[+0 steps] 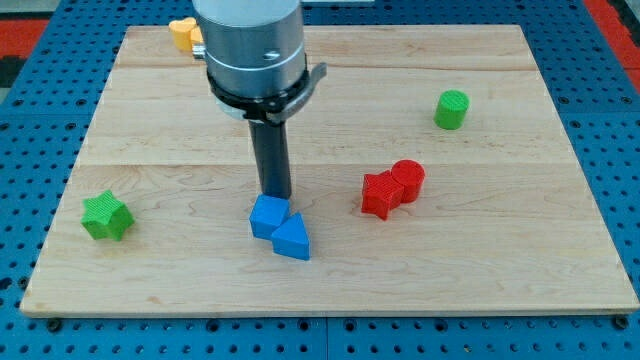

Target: Move the green circle to the center of the board

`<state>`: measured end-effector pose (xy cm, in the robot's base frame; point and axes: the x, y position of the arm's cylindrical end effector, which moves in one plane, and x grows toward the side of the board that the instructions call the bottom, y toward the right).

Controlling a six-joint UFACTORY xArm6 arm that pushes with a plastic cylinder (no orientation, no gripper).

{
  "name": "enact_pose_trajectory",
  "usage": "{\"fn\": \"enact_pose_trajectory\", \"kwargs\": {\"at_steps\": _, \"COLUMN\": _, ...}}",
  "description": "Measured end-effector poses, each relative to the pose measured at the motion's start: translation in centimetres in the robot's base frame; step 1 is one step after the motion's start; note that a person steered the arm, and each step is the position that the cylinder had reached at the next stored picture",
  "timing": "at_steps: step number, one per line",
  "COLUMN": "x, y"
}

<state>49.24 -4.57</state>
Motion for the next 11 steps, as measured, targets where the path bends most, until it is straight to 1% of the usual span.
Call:
{"fn": "enact_pose_trajectory", "kwargs": {"at_steps": 1, "x": -1.7, "y": -1.1}}
{"fn": "enact_pose_trajectory", "kwargs": {"at_steps": 2, "x": -5.1, "y": -1.7}}
{"fn": "enact_pose_trajectory", "kwargs": {"at_steps": 3, "x": -9.2, "y": 3.4}}
{"fn": "enact_pose_trajectory", "kwargs": {"at_steps": 4, "x": -9.7, "y": 11.5}}
{"fn": "enact_pose_trajectory", "kwargs": {"at_steps": 6, "x": -9.7, "y": 24.7}}
{"fn": "enact_pose_trajectory", "kwargs": {"at_steps": 7, "x": -10.6, "y": 24.7}}
{"fn": "enact_pose_trajectory", "kwargs": {"at_steps": 8, "x": -11.8, "y": 19.6}}
{"fn": "enact_pose_trajectory", "kwargs": {"at_steps": 9, "x": -14.6, "y": 17.1}}
{"fn": "enact_pose_trajectory", "kwargs": {"at_steps": 10, "x": -18.6, "y": 19.8}}
{"fn": "enact_pose_trajectory", "kwargs": {"at_steps": 11, "x": -20.0, "y": 17.2}}
